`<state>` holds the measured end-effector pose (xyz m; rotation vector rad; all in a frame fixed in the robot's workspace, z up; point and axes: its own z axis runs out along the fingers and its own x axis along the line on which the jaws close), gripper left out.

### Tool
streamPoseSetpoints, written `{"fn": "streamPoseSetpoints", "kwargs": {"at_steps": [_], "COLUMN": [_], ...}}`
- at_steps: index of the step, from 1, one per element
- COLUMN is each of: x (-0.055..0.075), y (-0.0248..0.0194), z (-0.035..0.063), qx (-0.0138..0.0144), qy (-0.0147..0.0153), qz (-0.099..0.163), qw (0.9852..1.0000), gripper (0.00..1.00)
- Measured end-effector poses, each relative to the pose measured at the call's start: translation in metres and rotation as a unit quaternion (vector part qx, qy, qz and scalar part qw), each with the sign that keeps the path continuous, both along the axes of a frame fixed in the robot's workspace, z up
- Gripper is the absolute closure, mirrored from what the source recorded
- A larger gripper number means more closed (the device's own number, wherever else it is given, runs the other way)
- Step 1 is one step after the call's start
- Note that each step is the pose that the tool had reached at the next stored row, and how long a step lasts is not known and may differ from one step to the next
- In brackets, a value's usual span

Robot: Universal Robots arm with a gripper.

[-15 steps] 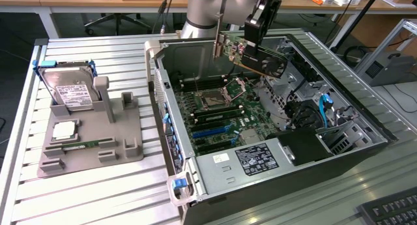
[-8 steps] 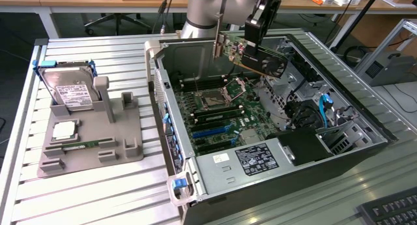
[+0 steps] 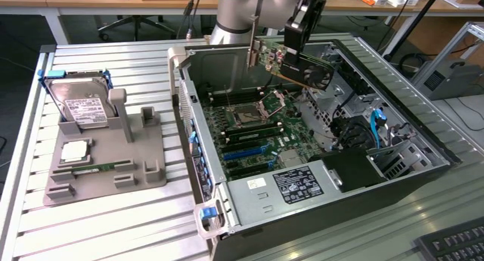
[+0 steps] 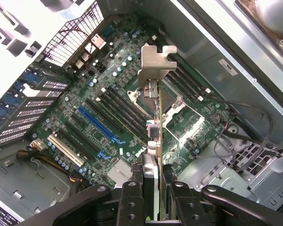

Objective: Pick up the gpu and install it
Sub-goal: 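Insert the gpu into the slot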

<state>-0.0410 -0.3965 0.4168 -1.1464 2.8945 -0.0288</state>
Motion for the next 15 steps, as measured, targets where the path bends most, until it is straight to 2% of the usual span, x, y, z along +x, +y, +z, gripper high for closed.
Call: {"fn": "streamPoseSetpoints", "kwargs": {"at_steps": [15], "x": [0.0000], "y": [-0.0001], "z": [0.0000], "qx": [0.0000], "qy": [0.0000], "qz": [0.011], "qw": [0.9999], "gripper": [0.73]}}
